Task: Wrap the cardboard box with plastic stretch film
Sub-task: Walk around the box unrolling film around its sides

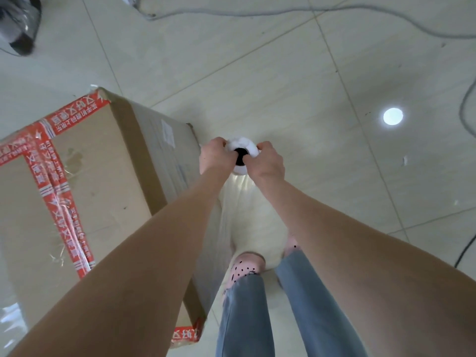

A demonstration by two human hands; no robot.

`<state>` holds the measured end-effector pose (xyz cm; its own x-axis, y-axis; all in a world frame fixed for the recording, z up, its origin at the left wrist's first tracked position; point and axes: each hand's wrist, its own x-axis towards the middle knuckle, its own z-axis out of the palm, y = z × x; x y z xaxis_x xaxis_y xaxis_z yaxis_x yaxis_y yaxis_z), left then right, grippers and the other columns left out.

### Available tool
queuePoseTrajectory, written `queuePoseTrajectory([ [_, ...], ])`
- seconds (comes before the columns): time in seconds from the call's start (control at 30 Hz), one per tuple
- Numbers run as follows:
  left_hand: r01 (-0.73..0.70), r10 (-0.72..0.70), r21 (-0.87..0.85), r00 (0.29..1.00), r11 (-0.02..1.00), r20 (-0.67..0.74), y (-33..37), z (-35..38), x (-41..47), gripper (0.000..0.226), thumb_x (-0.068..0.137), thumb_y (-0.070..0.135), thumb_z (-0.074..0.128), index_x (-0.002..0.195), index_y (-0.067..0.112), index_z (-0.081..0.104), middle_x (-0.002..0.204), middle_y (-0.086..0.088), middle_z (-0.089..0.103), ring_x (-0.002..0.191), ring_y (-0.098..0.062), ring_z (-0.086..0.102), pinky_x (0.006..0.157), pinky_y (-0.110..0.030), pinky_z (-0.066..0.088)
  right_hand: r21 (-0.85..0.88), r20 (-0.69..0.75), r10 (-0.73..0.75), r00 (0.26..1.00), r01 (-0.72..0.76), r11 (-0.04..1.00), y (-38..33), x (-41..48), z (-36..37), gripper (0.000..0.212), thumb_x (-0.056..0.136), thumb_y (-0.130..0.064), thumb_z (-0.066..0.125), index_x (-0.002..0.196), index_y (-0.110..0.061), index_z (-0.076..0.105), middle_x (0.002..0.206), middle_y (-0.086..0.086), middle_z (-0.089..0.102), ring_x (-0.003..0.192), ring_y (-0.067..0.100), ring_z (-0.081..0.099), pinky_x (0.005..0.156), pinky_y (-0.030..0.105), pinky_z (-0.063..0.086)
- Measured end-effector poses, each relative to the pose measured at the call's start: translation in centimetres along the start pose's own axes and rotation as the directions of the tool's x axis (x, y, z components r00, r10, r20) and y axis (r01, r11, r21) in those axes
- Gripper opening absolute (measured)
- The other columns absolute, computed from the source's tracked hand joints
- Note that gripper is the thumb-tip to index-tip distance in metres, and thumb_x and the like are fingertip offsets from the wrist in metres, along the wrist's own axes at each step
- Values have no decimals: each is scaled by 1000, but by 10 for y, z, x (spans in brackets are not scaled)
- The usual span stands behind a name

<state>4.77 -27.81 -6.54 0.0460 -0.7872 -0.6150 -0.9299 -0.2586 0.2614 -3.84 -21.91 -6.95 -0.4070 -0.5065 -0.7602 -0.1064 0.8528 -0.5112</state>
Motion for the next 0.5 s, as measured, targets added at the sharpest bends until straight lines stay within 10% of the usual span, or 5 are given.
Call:
queuePoseTrajectory([
  [0.5, -344, 299, 308, 936, 887, 185, 6, -10, 1, 56, 86, 11, 53, 139, 24, 40, 125, -4, 56, 116, -26, 53, 85, -34, 45, 49, 25, 122, 992, -123, 991, -8, 7, 9, 19, 84, -17, 56, 100, -22, 47, 81, -1, 51, 78, 26, 60, 77, 44, 56],
])
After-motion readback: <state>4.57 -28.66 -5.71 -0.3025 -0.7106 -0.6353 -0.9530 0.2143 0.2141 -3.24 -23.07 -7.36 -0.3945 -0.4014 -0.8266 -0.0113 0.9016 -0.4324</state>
